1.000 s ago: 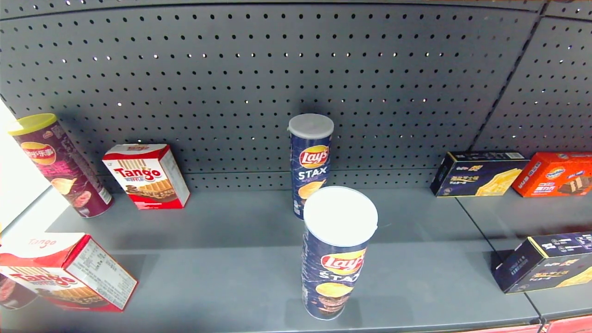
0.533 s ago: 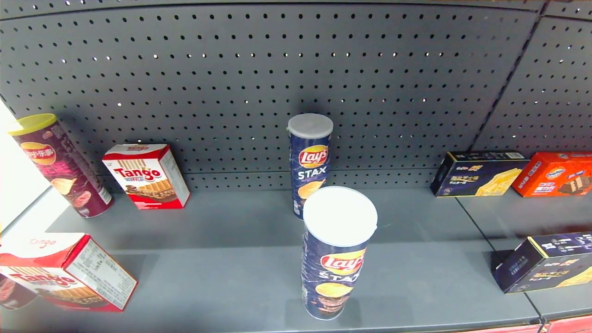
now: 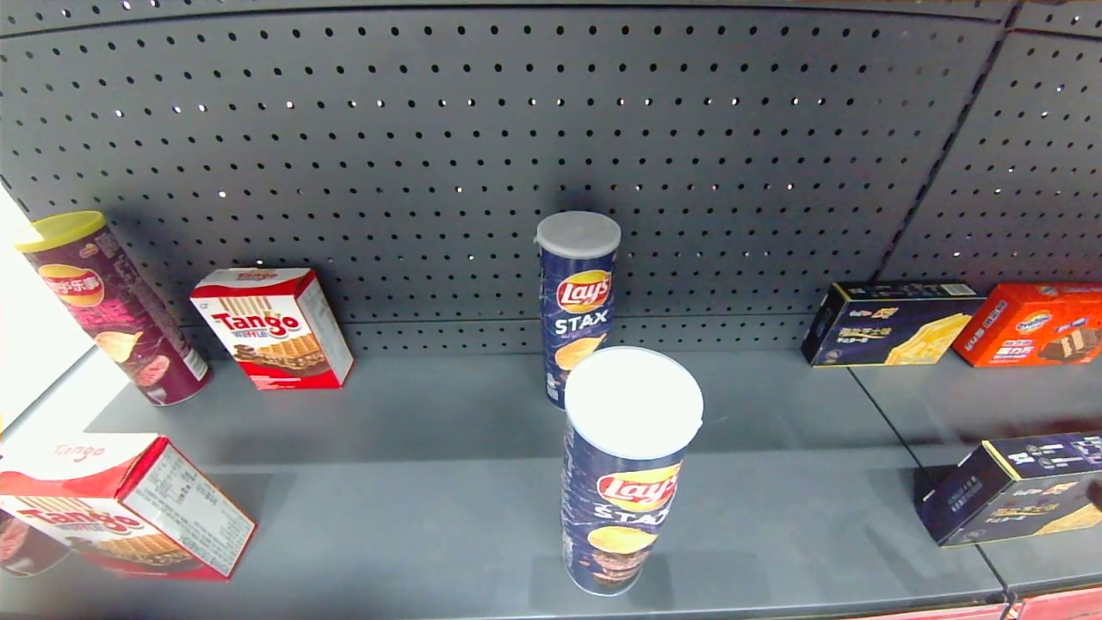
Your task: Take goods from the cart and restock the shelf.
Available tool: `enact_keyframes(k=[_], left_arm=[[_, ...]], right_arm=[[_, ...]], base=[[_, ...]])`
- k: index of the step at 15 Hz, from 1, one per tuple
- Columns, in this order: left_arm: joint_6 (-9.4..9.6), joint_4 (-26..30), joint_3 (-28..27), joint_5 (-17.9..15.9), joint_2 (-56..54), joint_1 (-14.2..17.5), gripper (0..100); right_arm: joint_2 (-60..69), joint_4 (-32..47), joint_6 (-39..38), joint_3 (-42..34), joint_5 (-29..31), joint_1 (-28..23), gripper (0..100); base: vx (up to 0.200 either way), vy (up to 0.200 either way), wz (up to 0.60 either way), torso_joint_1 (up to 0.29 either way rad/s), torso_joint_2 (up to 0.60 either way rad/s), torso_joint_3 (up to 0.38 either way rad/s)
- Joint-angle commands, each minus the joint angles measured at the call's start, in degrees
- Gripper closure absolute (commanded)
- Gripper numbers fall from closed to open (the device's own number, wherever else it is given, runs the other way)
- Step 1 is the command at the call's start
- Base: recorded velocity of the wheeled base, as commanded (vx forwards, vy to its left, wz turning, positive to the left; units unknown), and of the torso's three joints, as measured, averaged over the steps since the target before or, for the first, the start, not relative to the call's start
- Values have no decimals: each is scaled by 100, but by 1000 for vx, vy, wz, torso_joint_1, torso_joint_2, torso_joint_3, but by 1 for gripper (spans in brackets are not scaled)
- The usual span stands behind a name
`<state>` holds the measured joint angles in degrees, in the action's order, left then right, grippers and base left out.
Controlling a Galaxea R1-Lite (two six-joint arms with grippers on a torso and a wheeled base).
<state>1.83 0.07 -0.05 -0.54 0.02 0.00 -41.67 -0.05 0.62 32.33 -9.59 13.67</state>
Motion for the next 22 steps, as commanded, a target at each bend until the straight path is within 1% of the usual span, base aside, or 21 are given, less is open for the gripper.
enact_keyframes(k=[1, 3, 5, 9, 17, 22], left_arm=[[-69, 1, -4, 10, 24, 0, 0], [-86, -16, 5, 18, 24, 0, 0], [-86, -16, 5, 18, 24, 0, 0], [-95, -16, 5, 18, 24, 0, 0], [-77, -7, -4, 10, 15, 0, 0], [-86, -7, 5, 18, 24, 0, 0]], right_arm=[[-1072, -153, 237, 204, -86, 558, 0], [-1608, -355, 483, 256, -104, 971, 0], [-2091, -813, 720, 239, -113, 1235, 0], [-2548, -883, 729, 362, -139, 1797, 0], [-3260, -971, 729, 661, -183, 2395, 0], [-3603, -979, 746, 792, -183, 2615, 0]], base=[[0, 0, 0, 0, 0, 0], [0, 0, 0, 0, 0, 0], [0, 0, 0, 0, 0, 0], [0, 0, 0, 0, 0, 0], [0, 0, 0, 0, 0, 0], [0, 0, 0, 0, 0, 0]])
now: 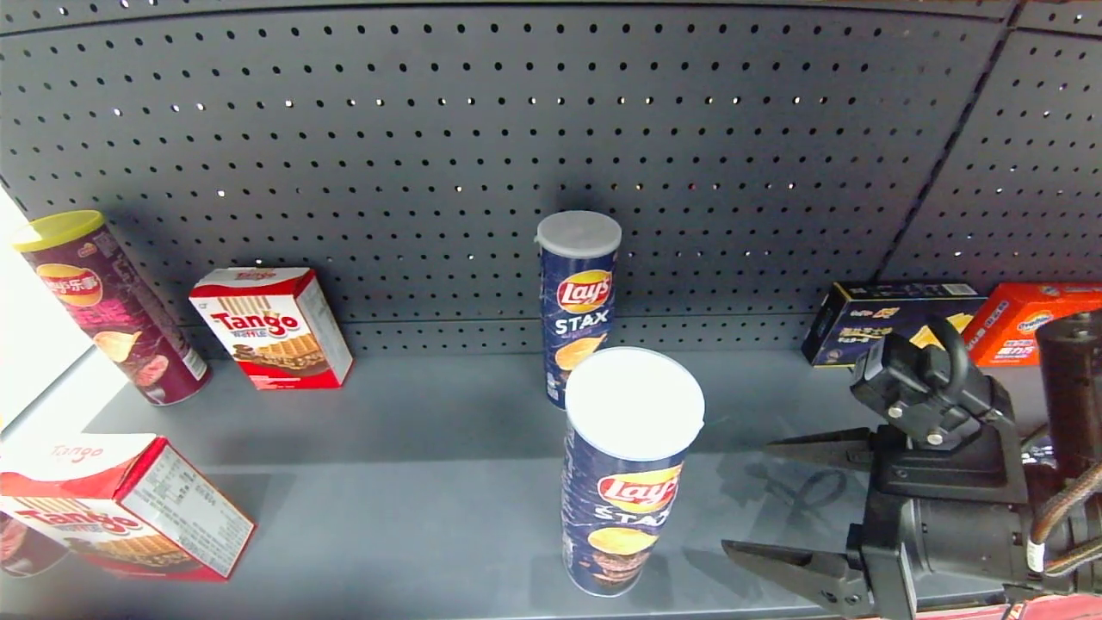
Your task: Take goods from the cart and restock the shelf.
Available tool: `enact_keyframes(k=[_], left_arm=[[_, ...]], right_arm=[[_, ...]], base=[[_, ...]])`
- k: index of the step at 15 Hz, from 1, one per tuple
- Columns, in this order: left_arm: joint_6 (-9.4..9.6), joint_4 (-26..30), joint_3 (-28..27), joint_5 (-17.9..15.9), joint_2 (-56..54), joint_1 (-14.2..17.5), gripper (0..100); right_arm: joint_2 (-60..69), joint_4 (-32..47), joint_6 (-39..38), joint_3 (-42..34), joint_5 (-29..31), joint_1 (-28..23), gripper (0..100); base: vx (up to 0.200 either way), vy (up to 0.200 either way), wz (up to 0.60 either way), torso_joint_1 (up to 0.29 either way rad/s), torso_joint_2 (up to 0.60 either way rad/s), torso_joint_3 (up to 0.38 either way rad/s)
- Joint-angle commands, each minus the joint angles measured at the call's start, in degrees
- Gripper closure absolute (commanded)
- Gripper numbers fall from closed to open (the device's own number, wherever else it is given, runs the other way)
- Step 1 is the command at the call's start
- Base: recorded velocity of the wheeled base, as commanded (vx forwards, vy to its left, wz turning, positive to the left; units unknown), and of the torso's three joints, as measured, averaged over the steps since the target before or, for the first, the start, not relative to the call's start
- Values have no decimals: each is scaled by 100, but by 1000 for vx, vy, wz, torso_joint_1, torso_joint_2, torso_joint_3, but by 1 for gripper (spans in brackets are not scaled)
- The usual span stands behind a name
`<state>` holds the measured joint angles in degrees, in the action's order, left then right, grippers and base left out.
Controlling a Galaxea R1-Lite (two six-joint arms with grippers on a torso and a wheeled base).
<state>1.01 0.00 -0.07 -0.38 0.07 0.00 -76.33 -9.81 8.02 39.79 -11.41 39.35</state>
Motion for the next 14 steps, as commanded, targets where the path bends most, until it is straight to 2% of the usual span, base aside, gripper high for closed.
enact_keyframes(k=[1, 14], left_arm=[[-5, 0, 7, 3, 10, 0, 0], [-5, 0, 7, -6, 19, 0, 0]], right_arm=[[-207, -3, 15, 108, -2, 73, 0], [-1016, -117, 173, 635, 7, 125, 0]], base=[[0, 0, 0, 0, 0, 0], [0, 0, 0, 0, 0, 0]])
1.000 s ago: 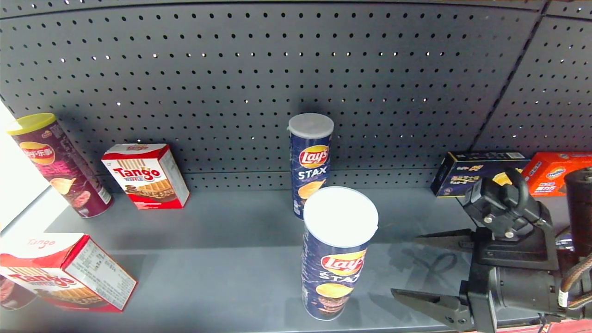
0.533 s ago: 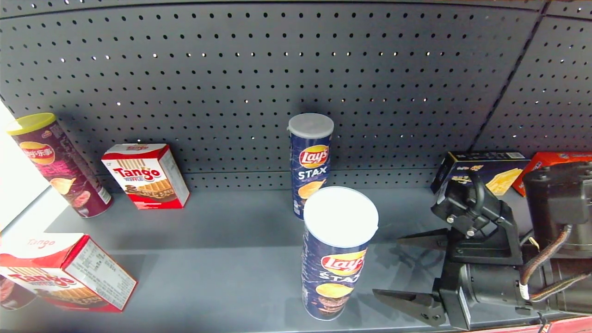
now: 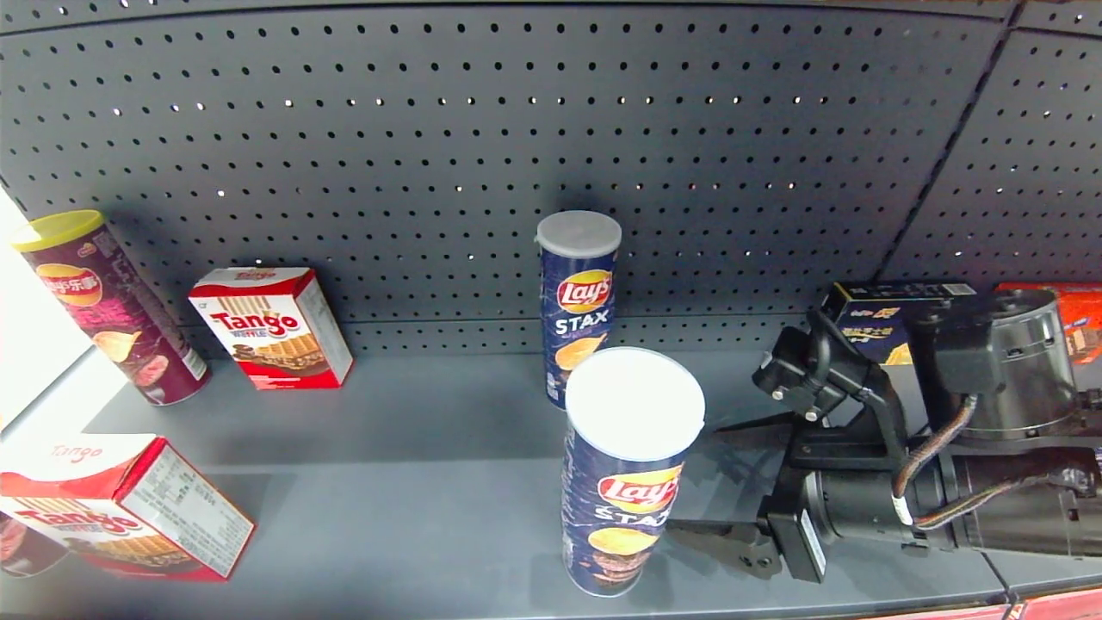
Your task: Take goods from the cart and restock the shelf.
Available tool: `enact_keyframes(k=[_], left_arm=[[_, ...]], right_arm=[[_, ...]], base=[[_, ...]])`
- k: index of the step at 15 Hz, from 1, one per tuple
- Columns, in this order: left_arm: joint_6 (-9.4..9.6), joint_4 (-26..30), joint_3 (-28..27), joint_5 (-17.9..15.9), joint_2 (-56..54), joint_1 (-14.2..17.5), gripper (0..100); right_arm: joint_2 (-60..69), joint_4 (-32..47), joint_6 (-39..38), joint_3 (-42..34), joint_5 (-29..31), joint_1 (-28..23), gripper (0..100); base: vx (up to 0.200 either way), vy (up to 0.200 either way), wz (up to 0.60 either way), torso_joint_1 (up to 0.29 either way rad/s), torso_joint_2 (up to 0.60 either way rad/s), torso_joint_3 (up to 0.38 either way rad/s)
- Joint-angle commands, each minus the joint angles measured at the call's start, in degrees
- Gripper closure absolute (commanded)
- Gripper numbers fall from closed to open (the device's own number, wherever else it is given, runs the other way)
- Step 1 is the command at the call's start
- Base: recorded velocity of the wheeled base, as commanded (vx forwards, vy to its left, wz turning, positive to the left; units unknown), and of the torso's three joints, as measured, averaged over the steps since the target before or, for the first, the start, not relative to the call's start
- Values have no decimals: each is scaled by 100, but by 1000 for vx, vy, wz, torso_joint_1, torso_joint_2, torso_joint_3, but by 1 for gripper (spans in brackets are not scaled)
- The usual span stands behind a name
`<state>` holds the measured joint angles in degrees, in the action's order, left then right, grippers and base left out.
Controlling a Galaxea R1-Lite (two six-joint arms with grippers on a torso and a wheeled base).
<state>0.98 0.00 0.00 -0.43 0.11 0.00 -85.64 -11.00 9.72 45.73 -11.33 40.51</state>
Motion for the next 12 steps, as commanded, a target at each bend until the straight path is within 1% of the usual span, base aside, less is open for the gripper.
enact_keyframes(k=[1, 6, 10, 12], left_arm=[[-1, 0, 0, -1, 15, 0, 0], [-1, 0, -9, -1, 7, 0, 0], [-1, 0, -9, -1, 15, 0, 0], [-1, 0, -9, -1, 7, 0, 0]], right_arm=[[-146, 1, 22, 94, -1, 54, 0], [-181, -87, 57, 94, 8, 89, 0], [-137, -87, 48, 103, -1, -26, 0], [-172, -87, 57, 129, -1, 1, 0]], base=[[0, 0, 0, 0, 0, 0], [0, 0, 0, 0, 0, 0], [0, 0, 0, 0, 0, 0], [0, 0, 0, 0, 0, 0]])
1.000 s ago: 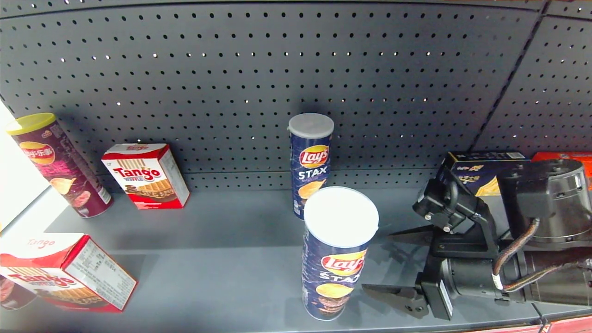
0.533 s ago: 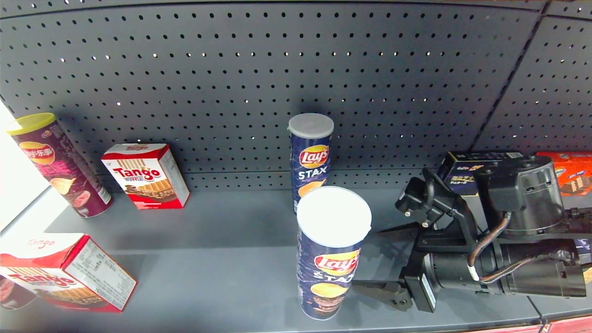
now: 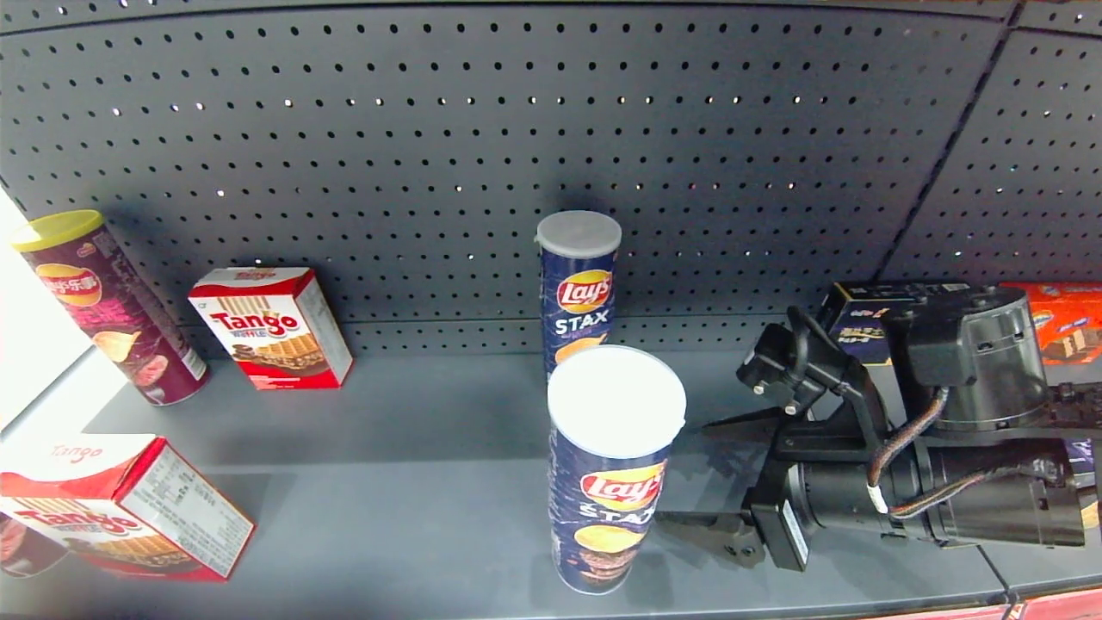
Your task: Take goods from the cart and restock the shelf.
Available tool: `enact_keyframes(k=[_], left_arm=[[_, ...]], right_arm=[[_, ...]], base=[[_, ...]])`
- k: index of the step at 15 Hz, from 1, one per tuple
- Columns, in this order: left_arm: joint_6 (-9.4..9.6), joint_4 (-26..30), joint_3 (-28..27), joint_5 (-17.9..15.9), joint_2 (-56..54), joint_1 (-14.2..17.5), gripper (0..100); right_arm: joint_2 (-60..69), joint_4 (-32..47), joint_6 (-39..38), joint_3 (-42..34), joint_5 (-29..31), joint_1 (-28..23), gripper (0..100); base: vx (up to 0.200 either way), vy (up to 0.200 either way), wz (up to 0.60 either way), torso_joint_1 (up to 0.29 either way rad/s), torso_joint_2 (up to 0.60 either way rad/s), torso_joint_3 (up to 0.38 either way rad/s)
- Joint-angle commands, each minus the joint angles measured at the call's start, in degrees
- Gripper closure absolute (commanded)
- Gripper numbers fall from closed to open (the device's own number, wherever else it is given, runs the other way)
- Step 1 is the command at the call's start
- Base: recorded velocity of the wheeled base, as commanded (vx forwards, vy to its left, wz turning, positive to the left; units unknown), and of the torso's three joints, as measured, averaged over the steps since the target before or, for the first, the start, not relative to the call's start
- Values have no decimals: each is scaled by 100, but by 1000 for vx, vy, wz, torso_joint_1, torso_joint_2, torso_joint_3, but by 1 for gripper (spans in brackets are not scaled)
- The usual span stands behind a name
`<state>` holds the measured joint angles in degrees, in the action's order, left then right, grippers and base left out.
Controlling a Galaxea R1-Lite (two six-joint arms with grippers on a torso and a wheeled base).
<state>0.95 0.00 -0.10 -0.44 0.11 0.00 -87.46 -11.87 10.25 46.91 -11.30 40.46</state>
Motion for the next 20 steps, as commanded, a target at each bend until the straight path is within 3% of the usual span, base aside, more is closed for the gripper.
enact_keyframes(k=[1, 11, 14, 17, 18, 20], left_arm=[[2, 0, 1, 0, 7, 0, 0], [2, 0, 1, 0, 15, 0, 0], [2, 0, 1, 0, 7, 0, 0], [2, 0, 1, 0, 7, 0, 0], [10, 9, 1, -9, 15, 0, 0], [10, 18, 1, -9, 15, 0, 0]], right_arm=[[-26, 1, 3, 38, -4, 50, 0], [-79, -26, -6, 99, 49, 102, 0], [783, -140, -50, 11, 67, -706, 0], [2163, -131, -225, -279, 93, -1998, 0], [3041, -96, -305, -569, 84, -2816, 0], [4228, -96, -305, -1228, 234, -3343, 0]], base=[[0, 0, 0, 0, 0, 0], [0, 0, 0, 0, 0, 0], [0, 0, 0, 0, 0, 0], [0, 0, 0, 0, 0, 0], [0, 0, 0, 0, 0, 0], [0, 0, 0, 0, 0, 0]])
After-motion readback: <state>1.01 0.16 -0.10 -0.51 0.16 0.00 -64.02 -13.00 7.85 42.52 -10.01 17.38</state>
